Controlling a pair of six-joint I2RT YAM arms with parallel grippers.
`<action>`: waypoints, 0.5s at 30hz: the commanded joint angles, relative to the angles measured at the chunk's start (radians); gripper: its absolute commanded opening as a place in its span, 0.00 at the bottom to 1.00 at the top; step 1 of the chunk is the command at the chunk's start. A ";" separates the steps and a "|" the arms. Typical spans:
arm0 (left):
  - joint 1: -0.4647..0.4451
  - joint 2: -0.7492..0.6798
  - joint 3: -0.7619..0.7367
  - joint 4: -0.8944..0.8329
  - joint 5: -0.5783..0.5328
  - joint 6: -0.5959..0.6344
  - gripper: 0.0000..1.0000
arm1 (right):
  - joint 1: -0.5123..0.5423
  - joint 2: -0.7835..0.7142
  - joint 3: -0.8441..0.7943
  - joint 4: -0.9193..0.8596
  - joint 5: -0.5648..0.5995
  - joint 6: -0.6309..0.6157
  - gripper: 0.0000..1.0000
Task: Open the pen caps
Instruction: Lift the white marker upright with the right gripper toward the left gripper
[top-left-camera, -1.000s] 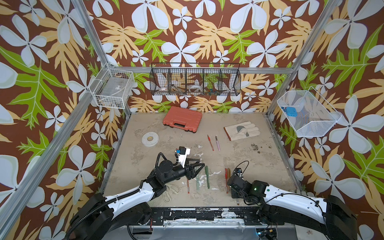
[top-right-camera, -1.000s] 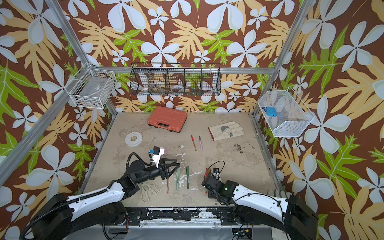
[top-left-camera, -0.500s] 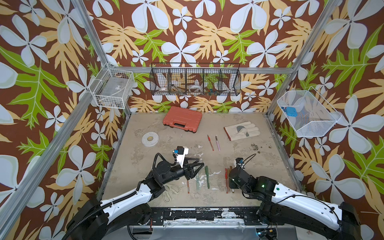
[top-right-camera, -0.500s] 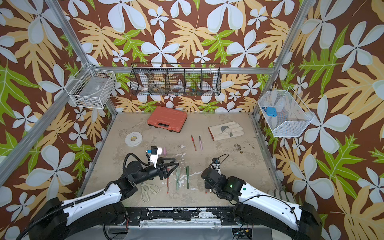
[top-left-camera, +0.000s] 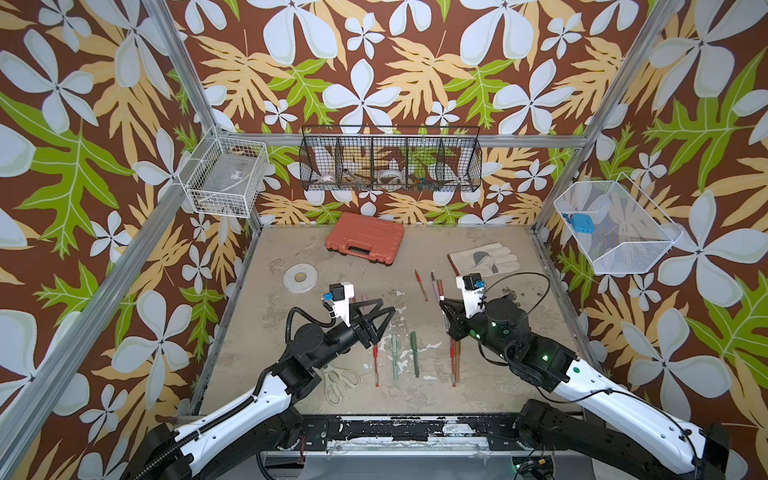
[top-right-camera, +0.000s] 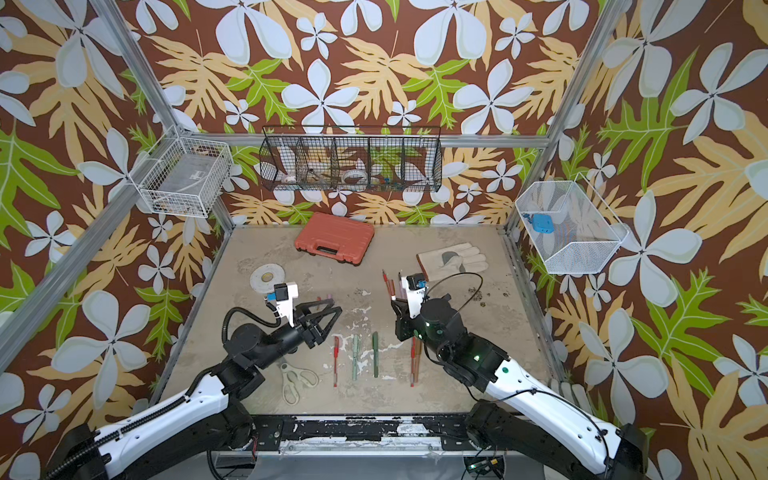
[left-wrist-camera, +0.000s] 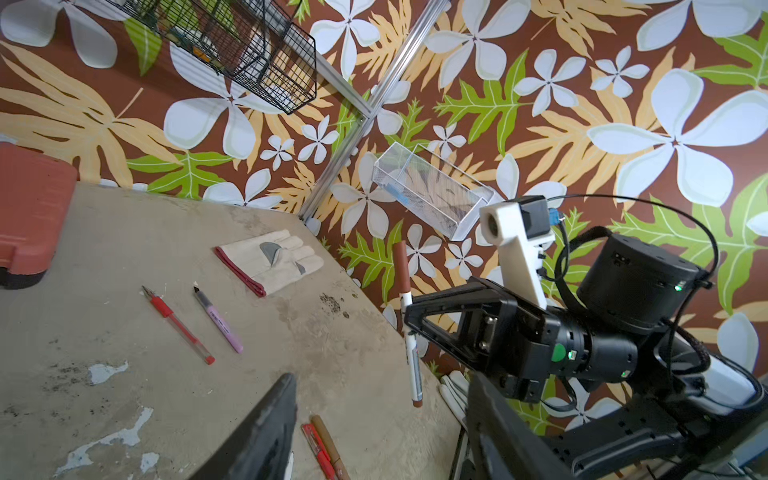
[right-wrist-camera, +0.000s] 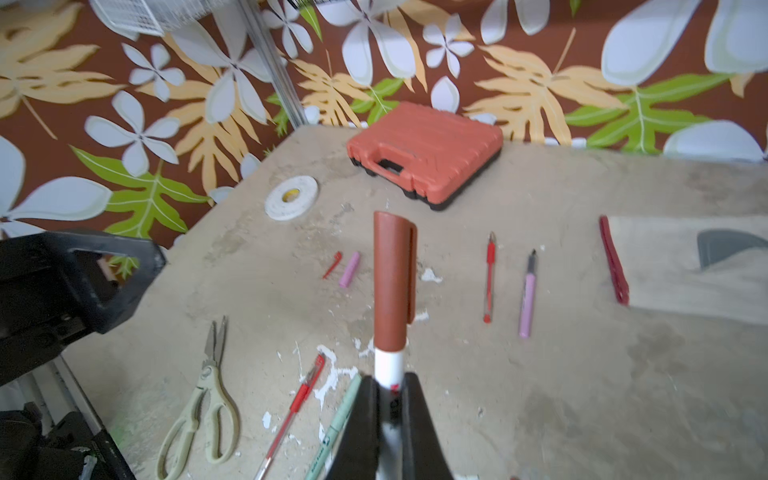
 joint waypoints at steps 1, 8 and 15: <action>0.006 0.054 0.059 0.035 0.017 -0.026 0.66 | -0.043 0.017 -0.010 0.187 -0.263 -0.080 0.09; 0.006 0.156 0.049 0.181 0.138 0.053 0.65 | -0.048 0.061 -0.077 0.326 -0.459 -0.130 0.09; 0.006 0.162 0.012 0.216 0.160 0.075 0.65 | -0.049 0.082 -0.127 0.383 -0.555 -0.149 0.09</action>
